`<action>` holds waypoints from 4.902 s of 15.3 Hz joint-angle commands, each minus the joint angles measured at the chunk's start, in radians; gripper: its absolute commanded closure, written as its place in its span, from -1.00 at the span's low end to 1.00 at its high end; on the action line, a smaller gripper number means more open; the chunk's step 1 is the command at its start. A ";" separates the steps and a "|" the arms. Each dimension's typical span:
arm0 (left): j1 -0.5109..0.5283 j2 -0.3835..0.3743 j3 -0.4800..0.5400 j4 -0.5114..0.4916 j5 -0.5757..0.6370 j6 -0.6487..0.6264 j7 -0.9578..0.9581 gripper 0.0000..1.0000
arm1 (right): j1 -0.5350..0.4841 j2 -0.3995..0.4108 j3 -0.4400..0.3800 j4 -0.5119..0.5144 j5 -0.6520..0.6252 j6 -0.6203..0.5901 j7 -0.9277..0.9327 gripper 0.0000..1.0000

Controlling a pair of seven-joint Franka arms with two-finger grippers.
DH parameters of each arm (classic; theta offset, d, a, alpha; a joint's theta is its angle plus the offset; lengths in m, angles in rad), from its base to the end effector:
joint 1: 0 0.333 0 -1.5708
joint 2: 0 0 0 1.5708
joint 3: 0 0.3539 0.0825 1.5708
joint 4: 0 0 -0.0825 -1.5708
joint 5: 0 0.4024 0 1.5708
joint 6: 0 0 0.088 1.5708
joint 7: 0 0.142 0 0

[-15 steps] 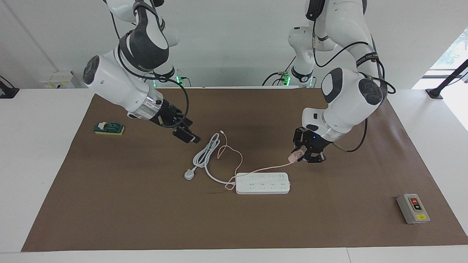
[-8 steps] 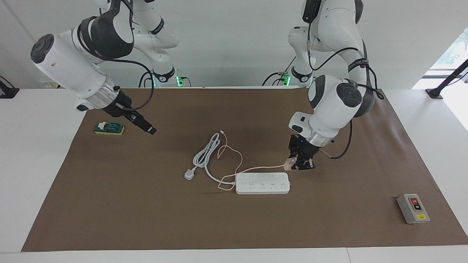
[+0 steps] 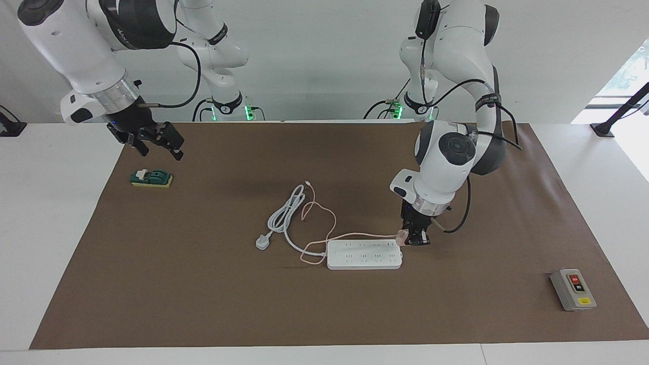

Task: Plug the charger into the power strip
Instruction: 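Move the charger to the strip's end socket while the right gripper withdraws, then push the pink charger into the power strip socket with the left gripper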

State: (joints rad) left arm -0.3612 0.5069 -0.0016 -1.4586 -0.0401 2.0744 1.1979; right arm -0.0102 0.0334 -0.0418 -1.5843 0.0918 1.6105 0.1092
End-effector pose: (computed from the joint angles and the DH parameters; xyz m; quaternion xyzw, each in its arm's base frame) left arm 0.7001 -0.2691 0.3922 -0.7157 0.6961 -0.0572 0.0052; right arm 0.5870 -0.0174 0.6054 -0.9956 0.0824 0.0049 0.0450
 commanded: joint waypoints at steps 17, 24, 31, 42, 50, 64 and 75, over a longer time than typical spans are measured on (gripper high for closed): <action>-0.045 0.018 0.006 -0.077 0.100 0.101 0.005 1.00 | -0.031 -0.084 0.013 -0.161 -0.109 0.045 -0.347 -1.00; -0.053 0.012 0.005 -0.101 0.097 0.112 -0.006 1.00 | -0.028 -0.090 0.014 -0.172 -0.136 0.043 -0.333 -1.00; -0.055 0.004 0.000 -0.109 0.095 0.085 -0.006 1.00 | -0.034 -0.090 0.014 -0.171 -0.136 0.039 -0.330 -1.00; -0.056 -0.013 -0.002 -0.144 0.088 0.065 -0.006 1.00 | -0.033 -0.095 0.016 -0.163 -0.135 0.026 -0.335 -1.00; -0.061 -0.014 -0.002 -0.146 0.049 0.084 -0.017 1.00 | -0.033 -0.095 0.016 -0.163 -0.135 0.026 -0.335 -1.00; -0.025 0.071 -0.020 -0.036 -0.012 -0.012 0.058 1.00 | -0.034 -0.095 0.016 -0.163 -0.135 0.026 -0.335 -1.00; -0.039 0.117 -0.021 0.023 -0.046 -0.074 0.114 1.00 | -0.033 -0.095 0.016 -0.163 -0.135 0.026 -0.335 -1.00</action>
State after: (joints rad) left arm -0.3754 0.5956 -0.0130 -1.4425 -0.0971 2.0377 1.3036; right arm -0.0318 -0.0389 -0.0360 -1.7229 -0.0265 1.6303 -0.2134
